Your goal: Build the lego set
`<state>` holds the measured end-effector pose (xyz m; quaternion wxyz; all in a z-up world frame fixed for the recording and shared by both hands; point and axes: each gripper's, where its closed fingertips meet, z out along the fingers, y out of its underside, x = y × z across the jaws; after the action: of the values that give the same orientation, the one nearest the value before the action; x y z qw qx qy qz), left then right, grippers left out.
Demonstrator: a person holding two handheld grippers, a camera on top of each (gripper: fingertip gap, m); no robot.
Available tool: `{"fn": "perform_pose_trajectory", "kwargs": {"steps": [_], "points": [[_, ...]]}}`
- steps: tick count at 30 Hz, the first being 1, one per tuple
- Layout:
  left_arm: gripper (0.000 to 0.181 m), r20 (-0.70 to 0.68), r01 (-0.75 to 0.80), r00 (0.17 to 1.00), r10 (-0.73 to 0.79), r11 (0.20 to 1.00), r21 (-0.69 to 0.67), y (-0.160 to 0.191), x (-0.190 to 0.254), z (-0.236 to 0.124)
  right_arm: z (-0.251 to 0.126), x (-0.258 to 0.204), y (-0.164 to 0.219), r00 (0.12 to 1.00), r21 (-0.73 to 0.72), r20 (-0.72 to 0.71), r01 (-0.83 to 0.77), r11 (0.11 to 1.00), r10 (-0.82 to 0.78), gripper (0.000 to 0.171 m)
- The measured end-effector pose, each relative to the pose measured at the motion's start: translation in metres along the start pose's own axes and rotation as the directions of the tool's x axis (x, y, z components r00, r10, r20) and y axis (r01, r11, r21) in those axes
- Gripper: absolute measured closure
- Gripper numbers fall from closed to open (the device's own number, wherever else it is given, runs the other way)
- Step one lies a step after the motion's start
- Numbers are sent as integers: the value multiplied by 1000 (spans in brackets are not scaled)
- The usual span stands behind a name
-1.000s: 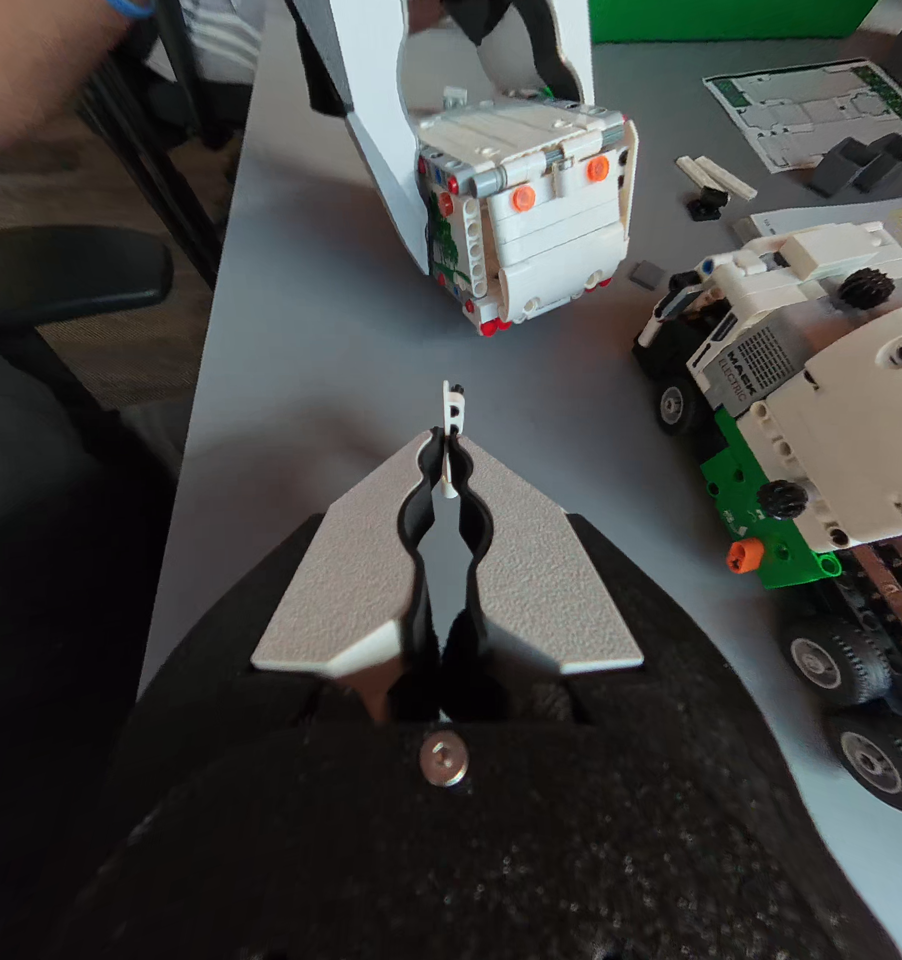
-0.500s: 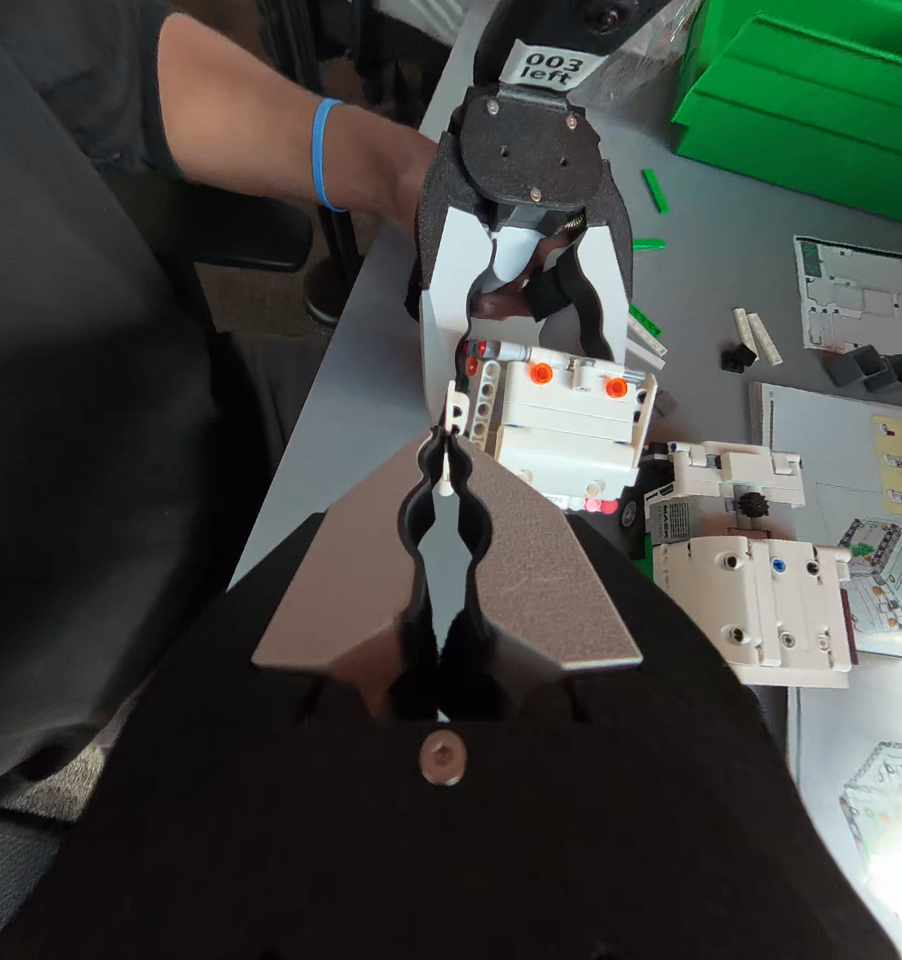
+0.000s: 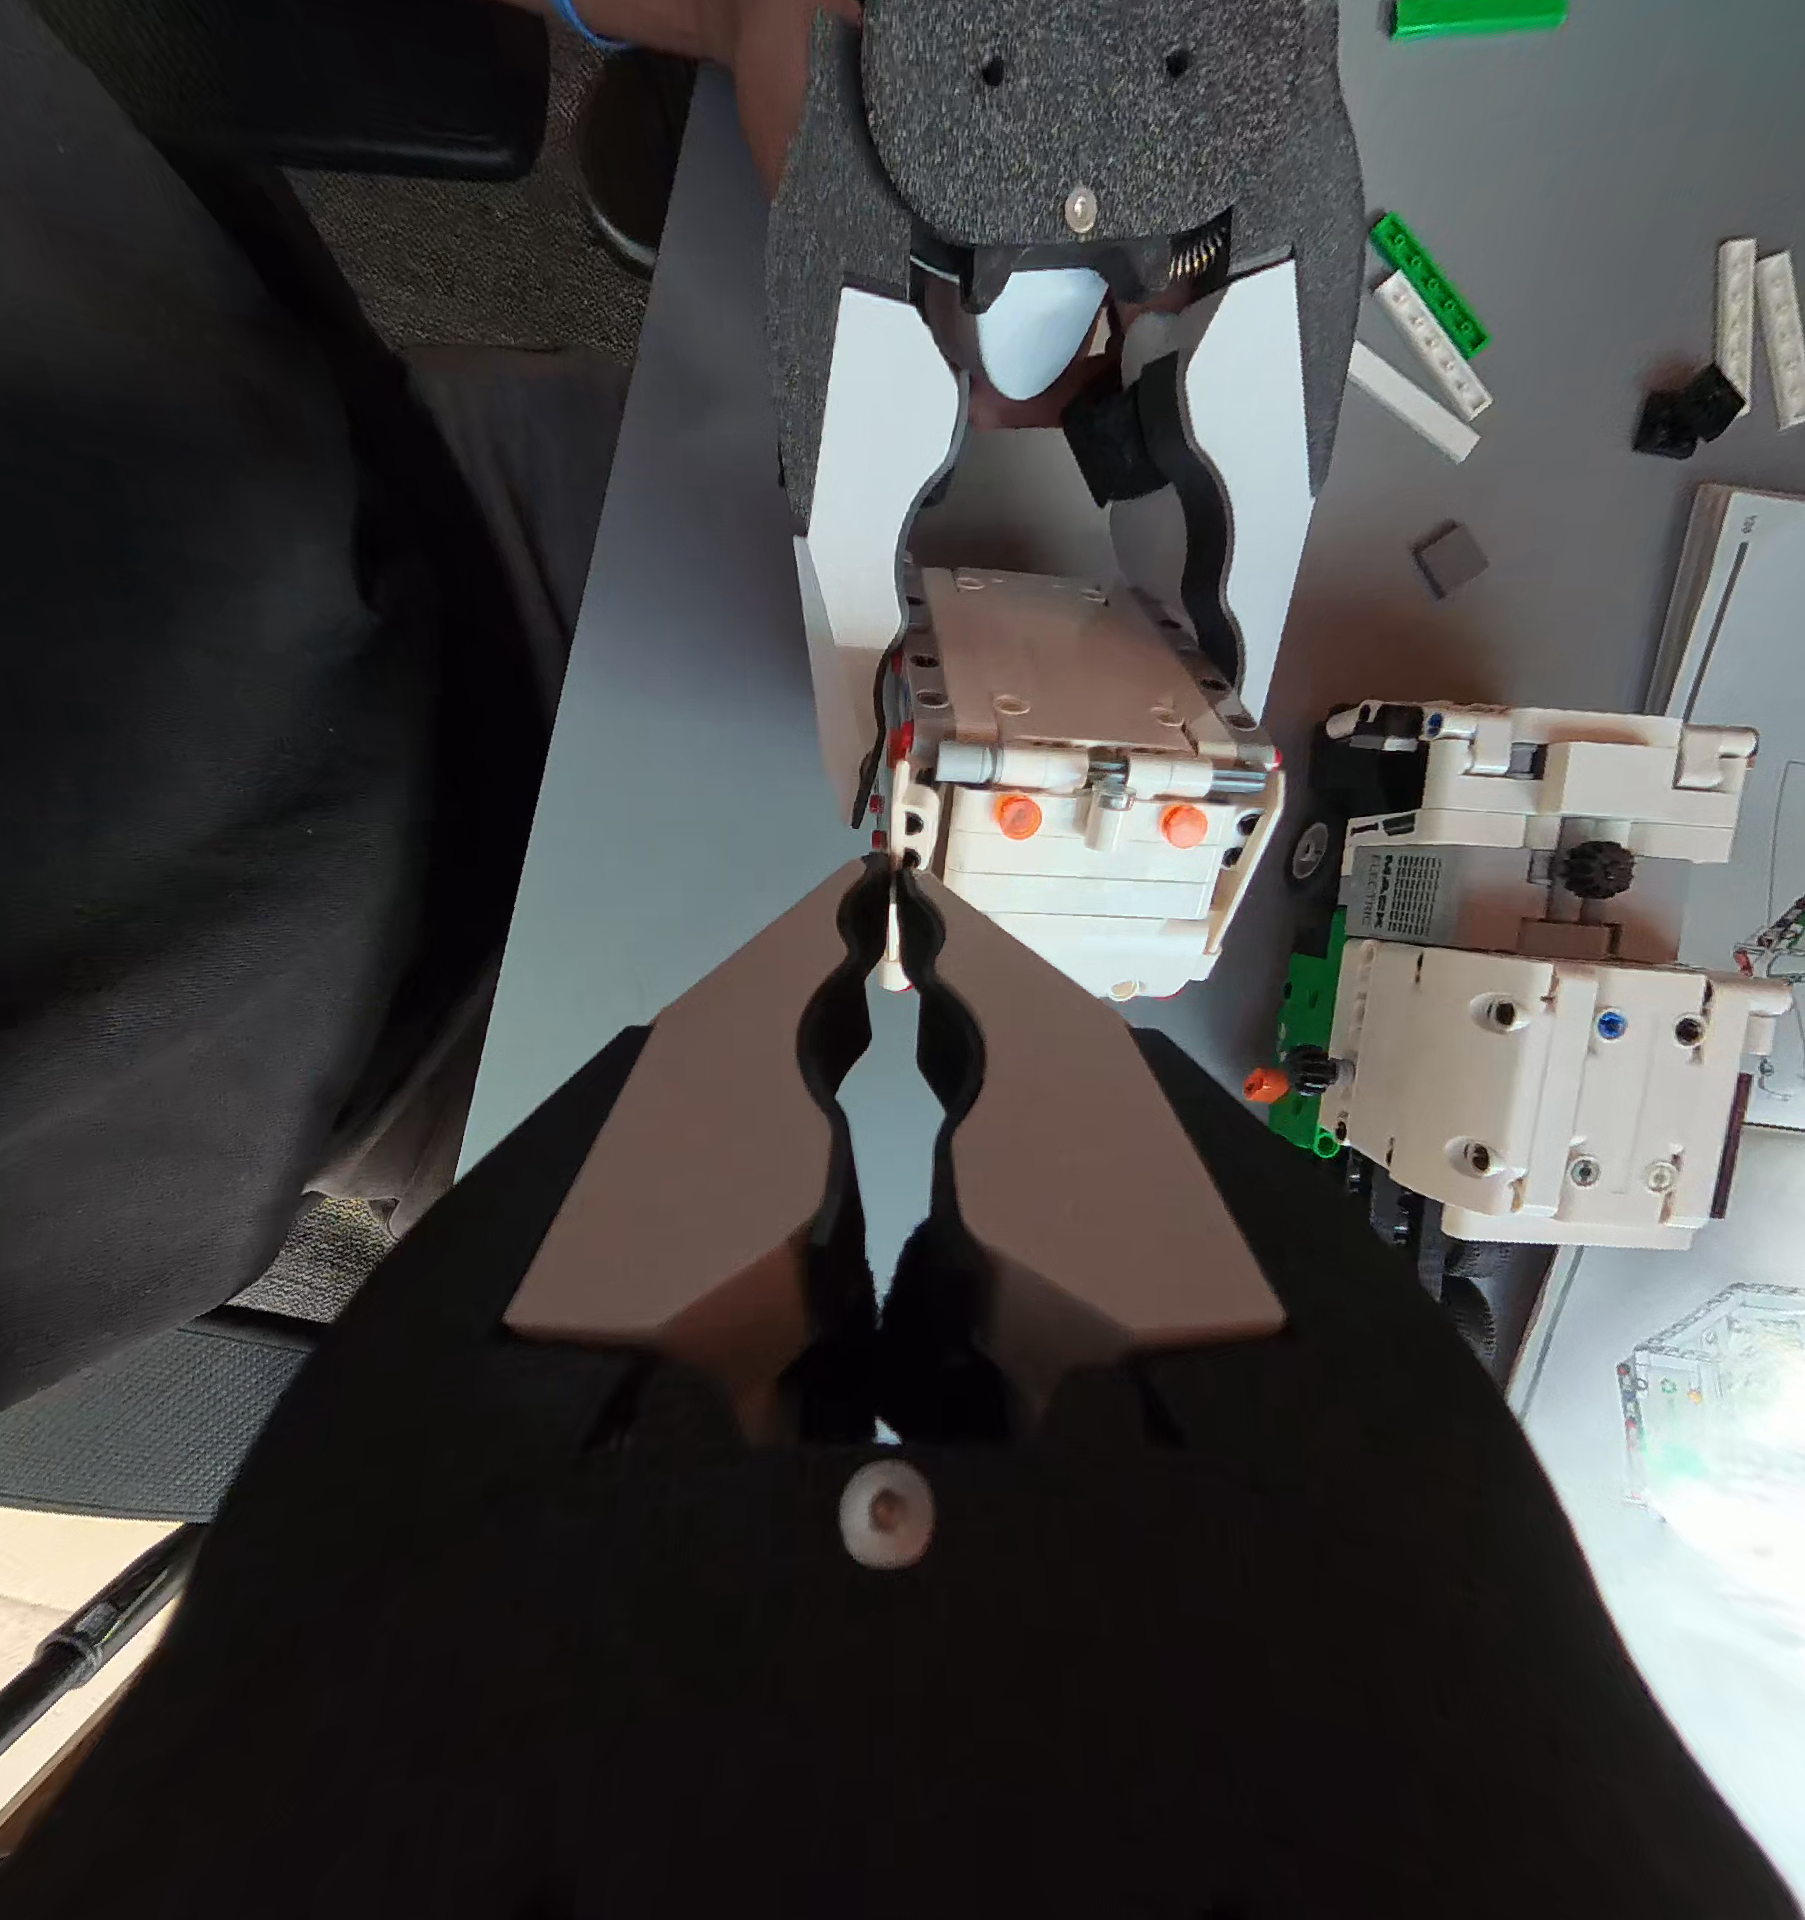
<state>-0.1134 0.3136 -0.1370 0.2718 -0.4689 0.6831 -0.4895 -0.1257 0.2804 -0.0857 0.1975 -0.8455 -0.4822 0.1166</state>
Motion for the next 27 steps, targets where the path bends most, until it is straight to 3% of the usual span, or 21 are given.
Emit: {"fn": "perform_pose_trajectory", "kwargs": {"steps": [10, 17, 27], "points": [[90, 0, -59, 998, 59, 997, -42, 5, 3, 3, 6, -6, 6, 985, 90, 166, -61, 994, 45, 171], [90, 12, -115, 993, 116, 992, -59, 7, 4, 5, 10, -10, 12, 987, -11, 160, 6, 1000, -4, 171], [91, 43, -99, 994, 101, 994, -51, 8, -1, 1, 13, -7, 9, 992, -24, 127, 22, 999, -19, 171]]}}
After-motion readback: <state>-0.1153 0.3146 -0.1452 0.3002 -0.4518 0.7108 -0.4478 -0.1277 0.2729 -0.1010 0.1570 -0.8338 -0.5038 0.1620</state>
